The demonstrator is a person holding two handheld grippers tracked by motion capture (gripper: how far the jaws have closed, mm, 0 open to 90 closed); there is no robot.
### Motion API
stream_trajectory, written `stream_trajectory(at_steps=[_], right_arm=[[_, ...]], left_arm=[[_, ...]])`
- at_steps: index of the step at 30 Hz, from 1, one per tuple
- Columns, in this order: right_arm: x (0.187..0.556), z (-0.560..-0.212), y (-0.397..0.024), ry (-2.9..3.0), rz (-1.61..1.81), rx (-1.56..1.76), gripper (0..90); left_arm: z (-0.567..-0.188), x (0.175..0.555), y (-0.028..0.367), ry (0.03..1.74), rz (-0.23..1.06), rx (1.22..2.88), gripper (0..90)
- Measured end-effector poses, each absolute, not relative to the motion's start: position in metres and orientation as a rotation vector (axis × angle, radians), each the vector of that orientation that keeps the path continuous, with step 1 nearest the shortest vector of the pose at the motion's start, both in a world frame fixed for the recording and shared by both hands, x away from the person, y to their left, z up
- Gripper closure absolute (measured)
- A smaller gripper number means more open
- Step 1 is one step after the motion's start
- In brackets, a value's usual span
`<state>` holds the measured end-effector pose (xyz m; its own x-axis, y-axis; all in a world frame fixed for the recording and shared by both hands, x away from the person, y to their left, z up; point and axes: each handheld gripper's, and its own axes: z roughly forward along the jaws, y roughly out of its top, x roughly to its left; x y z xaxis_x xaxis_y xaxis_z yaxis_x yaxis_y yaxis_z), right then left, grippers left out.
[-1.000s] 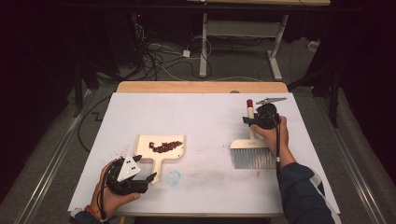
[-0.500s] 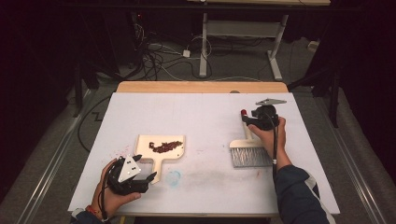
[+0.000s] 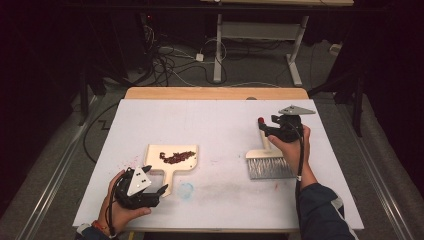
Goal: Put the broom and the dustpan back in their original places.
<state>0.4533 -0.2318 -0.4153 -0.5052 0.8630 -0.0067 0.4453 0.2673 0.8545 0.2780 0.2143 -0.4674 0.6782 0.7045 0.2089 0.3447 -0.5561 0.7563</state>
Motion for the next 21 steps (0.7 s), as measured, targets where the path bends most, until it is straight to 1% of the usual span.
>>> stream_trajectory(at_steps=[6, 14, 18, 21], right_arm=[[0.444, -0.409, -0.230, 2.048, 1.165, 1.120, 34.4], [0.432, -0.396, -0.226, 2.025, 1.180, 1.046, 31.2], [0.426, -0.390, -0.227, 2.006, 1.193, 1.047, 26.9], [0.422, -0.387, -0.227, 1.989, 1.197, 1.041, 23.1]], left_arm=[[-0.467, 0.277, 0.214, 0.795, 0.659, 2.181, 20.5], [-0.468, 0.276, 0.213, 0.805, 0.650, 2.194, 19.2], [-0.468, 0.277, 0.214, 0.798, 0.662, 2.191, 19.1], [-0.468, 0.277, 0.214, 0.814, 0.645, 2.191, 18.2]])
